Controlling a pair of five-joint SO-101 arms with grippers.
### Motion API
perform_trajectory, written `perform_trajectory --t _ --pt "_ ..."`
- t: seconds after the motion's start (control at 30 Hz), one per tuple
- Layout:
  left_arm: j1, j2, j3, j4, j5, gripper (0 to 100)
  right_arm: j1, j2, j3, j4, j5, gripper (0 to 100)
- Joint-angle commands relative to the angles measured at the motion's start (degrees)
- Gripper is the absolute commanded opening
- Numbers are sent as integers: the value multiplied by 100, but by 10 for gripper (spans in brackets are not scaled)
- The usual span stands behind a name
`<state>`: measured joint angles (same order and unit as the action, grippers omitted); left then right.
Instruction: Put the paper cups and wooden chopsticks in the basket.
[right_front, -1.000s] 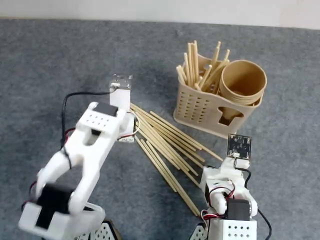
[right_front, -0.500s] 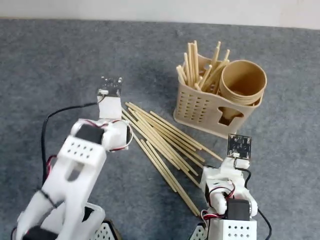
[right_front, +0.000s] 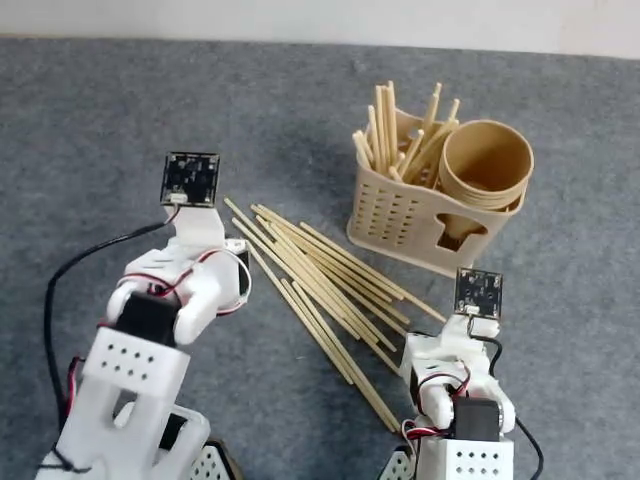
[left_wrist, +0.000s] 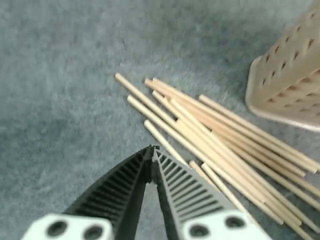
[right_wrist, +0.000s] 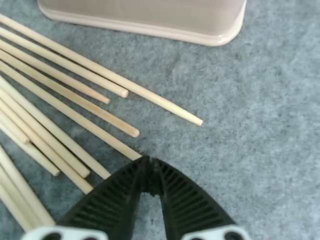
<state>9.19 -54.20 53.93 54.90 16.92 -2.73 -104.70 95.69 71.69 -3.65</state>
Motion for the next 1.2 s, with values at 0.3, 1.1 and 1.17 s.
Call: perform_trajectory --t 0.3,1.1,1.17 --pt "-4 -1666 -119 -932 -26 6 48 -75 760 22 0 5" --pt "268 2237 -277 -923 18 134 48 -75 760 22 0 5" --pt "251 2958 -611 -914 26 134 48 -75 760 22 0 5"
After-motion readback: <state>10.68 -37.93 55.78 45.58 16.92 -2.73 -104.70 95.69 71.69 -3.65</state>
